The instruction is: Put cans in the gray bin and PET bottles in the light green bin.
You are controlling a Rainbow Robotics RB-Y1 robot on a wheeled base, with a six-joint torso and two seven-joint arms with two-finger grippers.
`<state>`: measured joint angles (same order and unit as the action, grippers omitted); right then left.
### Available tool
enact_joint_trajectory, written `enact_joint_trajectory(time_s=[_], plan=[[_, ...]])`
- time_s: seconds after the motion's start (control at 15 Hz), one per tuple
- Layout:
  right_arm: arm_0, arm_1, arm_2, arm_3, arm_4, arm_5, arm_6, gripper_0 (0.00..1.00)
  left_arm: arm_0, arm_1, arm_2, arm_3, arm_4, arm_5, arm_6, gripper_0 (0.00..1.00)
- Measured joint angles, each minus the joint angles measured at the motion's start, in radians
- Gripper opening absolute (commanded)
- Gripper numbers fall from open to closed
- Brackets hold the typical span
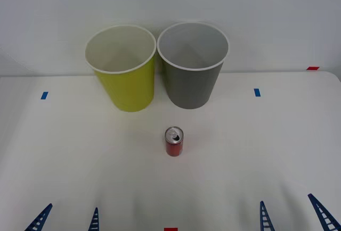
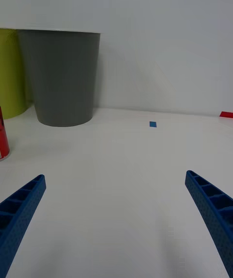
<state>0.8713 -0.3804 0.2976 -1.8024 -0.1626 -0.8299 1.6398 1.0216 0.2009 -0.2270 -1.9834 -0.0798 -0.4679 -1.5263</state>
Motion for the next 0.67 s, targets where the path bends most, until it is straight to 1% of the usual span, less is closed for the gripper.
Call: enact_joint_trajectory(time_s=[0.13,0.2,0.27,0.4,0.53,0.67], plan=[[0.0,0.0,0.0,0.0,0.0,0.0,0.0,1.0,-0.007,0.01,-0.001,0.025,0.001,0.0,0.001,1.0],[0.0,0.0,0.0,0.0,0.0,0.0,0.0,1.0,-0.013,0.029,-0.004,0.033,0.005,-0.021,0.002,1.0],[0.0,0.0,0.0,0.0,0.0,0.0,0.0,1.0,-0.025,0.07,-0.01,0.036,0.009,-0.046,0.003,1.0],[0.0,0.0,0.0,0.0,0.0,0.0,0.0,1.0,-0.077,0.178,-0.035,0.037,0.009,-0.093,0.0,1.0],[0.0,0.0,0.0,0.0,0.0,0.0,0.0,1.0,-0.155,0.28,-0.074,0.038,0.003,-0.109,-0.004,1.0],[0.0,0.0,0.0,0.0,0.0,0.0,0.0,1.0,-0.212,0.348,-0.112,0.038,0.0,-0.106,-0.004,1.0]])
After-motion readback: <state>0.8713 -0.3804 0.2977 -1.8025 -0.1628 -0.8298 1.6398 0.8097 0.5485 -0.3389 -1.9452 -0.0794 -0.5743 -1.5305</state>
